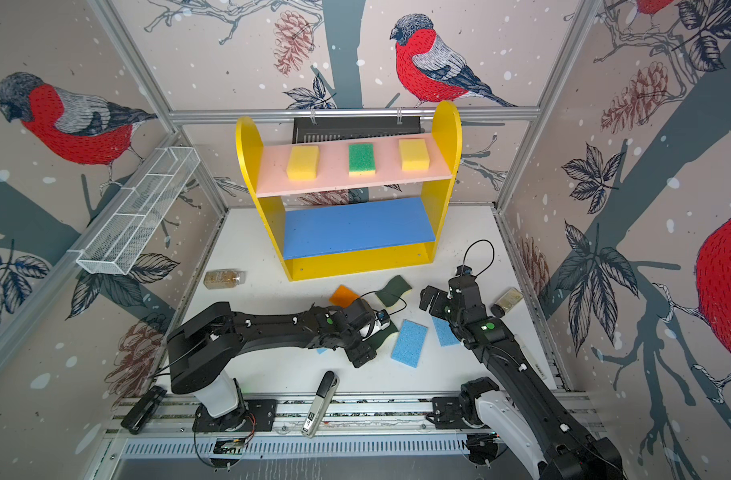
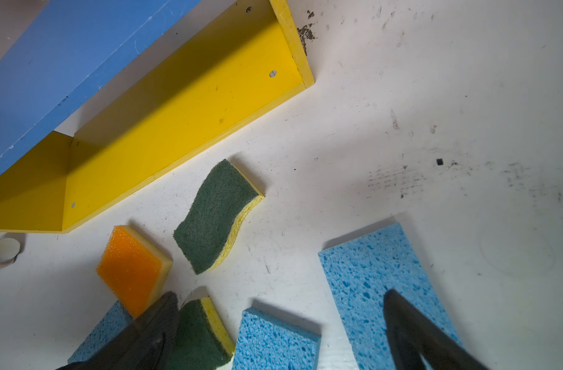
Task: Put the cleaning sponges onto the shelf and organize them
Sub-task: 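Lower the left gripper over the dark-green scrub sponge nearest the robot, then close the left gripper on the dark-green scrub sponge and lift it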
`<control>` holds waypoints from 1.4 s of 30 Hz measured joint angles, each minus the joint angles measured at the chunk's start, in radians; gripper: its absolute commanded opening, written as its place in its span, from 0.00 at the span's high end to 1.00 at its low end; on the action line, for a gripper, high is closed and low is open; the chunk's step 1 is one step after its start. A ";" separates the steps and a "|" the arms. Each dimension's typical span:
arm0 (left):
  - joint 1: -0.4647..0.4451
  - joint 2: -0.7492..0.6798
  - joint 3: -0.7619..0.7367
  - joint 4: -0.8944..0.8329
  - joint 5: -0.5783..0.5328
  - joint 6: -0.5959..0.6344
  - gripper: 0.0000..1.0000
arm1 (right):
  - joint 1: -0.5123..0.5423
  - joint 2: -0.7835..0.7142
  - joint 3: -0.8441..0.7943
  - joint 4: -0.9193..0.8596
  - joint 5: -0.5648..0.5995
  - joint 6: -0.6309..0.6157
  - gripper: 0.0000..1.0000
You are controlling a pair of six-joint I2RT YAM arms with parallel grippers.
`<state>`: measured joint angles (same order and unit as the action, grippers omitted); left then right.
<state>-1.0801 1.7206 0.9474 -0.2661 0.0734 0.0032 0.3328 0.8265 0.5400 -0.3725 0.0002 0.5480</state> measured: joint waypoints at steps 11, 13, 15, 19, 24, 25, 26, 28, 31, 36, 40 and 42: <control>-0.011 0.045 0.025 0.027 -0.022 0.014 0.17 | 0.000 0.000 -0.013 0.005 0.000 0.000 0.00; -0.011 0.057 0.034 0.039 -0.025 0.013 0.19 | 0.000 0.000 -0.016 0.006 0.000 0.000 0.01; -0.011 0.070 0.043 0.050 -0.028 0.012 0.21 | -0.001 0.000 -0.017 0.005 0.000 0.000 0.00; -0.011 0.086 0.050 0.075 -0.043 0.003 0.27 | -0.002 -0.002 -0.018 0.006 -0.001 0.000 0.00; -0.011 0.088 0.050 0.082 -0.054 -0.013 0.31 | -0.002 -0.002 -0.018 0.006 -0.003 0.000 0.00; -0.011 0.088 0.049 0.082 -0.056 -0.017 0.33 | -0.002 -0.003 -0.019 0.006 -0.005 0.000 0.01; -0.011 0.087 0.049 0.082 -0.060 -0.024 0.34 | -0.002 -0.003 -0.019 0.006 -0.005 0.000 0.01; -0.011 0.087 0.049 0.081 -0.068 -0.034 0.35 | -0.002 -0.004 -0.020 0.007 -0.008 0.000 0.01; -0.011 0.092 0.068 0.054 -0.078 -0.059 0.37 | -0.004 -0.009 -0.020 0.011 -0.008 0.000 0.01; -0.008 0.076 0.077 0.000 -0.078 -0.133 0.40 | -0.005 -0.027 -0.020 0.013 -0.009 0.000 0.00; 0.000 0.023 0.062 -0.007 -0.079 -0.201 0.41 | -0.005 -0.037 -0.021 0.021 -0.009 0.000 0.00; 0.003 -0.001 0.059 -0.007 -0.083 -0.241 0.41 | -0.005 -0.038 -0.021 0.022 -0.009 0.000 0.01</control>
<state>-1.0767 1.7195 1.0065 -0.2729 -0.0093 -0.2379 0.3275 0.7883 0.5194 -0.3504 -0.0090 0.5480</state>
